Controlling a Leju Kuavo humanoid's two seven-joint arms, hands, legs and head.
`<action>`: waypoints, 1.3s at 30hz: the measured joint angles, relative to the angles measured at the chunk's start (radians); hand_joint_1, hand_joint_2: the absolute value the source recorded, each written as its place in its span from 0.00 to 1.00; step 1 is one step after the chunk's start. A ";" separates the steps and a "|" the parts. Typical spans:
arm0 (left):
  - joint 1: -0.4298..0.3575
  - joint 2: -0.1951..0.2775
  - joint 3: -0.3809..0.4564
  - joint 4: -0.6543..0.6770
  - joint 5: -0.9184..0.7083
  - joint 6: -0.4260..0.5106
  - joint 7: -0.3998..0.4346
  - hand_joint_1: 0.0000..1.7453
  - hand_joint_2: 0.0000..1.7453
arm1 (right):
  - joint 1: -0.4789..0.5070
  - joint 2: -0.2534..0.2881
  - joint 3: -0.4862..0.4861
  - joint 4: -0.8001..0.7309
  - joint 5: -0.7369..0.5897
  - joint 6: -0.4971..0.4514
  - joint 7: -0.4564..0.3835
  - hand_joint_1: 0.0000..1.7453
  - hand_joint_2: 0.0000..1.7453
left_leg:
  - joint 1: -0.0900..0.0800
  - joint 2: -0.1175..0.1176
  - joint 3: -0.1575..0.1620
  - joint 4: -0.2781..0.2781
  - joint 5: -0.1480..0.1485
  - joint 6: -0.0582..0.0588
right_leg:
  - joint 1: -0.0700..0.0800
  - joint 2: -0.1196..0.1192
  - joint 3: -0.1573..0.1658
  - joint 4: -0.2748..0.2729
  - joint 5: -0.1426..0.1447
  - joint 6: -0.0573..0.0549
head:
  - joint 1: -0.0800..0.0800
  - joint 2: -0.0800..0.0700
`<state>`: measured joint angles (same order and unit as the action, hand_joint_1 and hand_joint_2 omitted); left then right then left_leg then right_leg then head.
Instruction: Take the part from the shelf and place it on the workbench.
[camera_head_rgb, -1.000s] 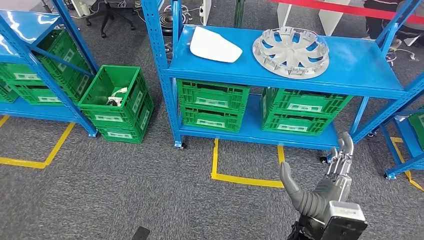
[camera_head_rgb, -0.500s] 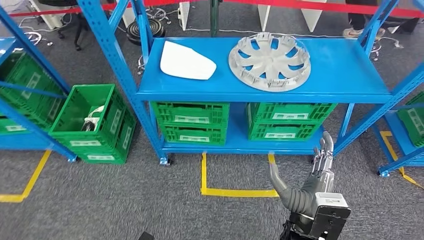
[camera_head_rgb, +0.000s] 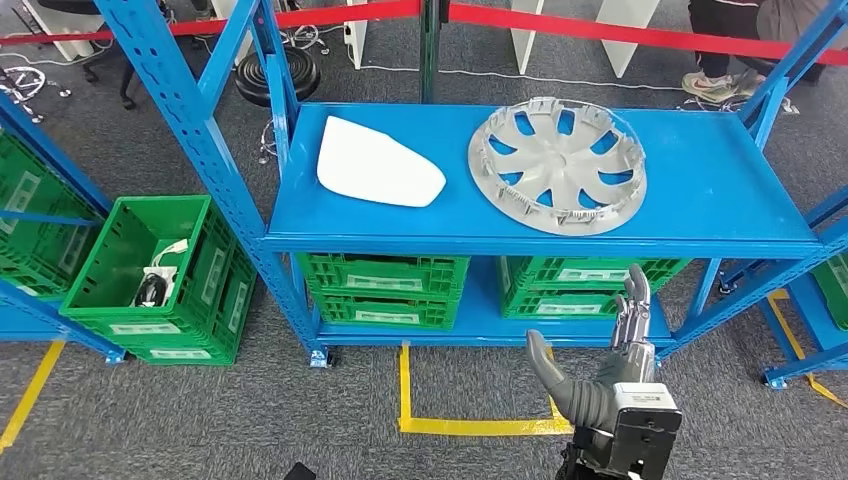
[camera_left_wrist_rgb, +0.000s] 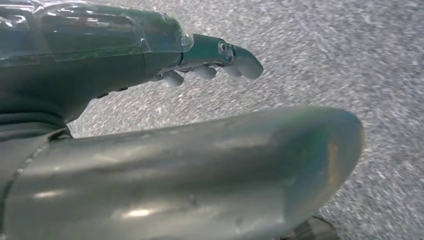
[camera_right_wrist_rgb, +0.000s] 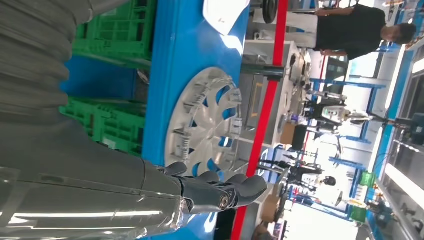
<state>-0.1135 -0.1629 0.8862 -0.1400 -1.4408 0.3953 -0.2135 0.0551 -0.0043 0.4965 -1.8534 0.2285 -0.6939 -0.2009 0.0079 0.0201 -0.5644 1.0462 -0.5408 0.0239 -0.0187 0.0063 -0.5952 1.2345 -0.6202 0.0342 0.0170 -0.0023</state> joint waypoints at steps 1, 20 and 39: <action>0.000 -0.002 -0.002 0.000 -0.003 0.000 0.001 0.00 0.00 | 0.000 -0.001 0.001 0.002 0.003 0.000 0.001 0.00 1.00 | 0.000 -0.002 0.017 -0.001 -0.011 -0.001 | 0.005 0.000 -0.006 -0.051 0.063 -0.010 | 0.001 0.000; -0.010 -0.005 -0.002 0.003 0.034 -0.009 -0.016 0.00 0.00 | -0.001 -0.018 0.021 0.012 0.027 0.000 0.054 0.00 1.00 | 0.005 -0.021 0.076 -0.050 -0.028 -0.036 | 0.019 -0.004 0.084 -0.237 0.084 -0.029 | -0.012 0.000; -0.010 0.004 -0.002 0.003 0.007 -0.020 -0.008 0.00 0.00 | -0.005 -0.025 0.030 0.020 0.020 0.000 0.057 0.00 1.00 | 0.004 -0.014 0.097 -0.095 -0.002 -0.006 | 0.010 -0.004 0.081 -0.241 0.090 -0.004 | -0.015 0.000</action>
<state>-0.1239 -0.1588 0.8843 -0.1373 -1.4334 0.3750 -0.2216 0.0506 -0.0298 0.5266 -1.8338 0.2482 -0.6939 -0.1441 0.0122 0.0064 -0.4671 0.9508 -0.5429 0.0183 -0.0084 0.0026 -0.5138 0.9930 -0.5298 0.0297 0.0018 -0.0024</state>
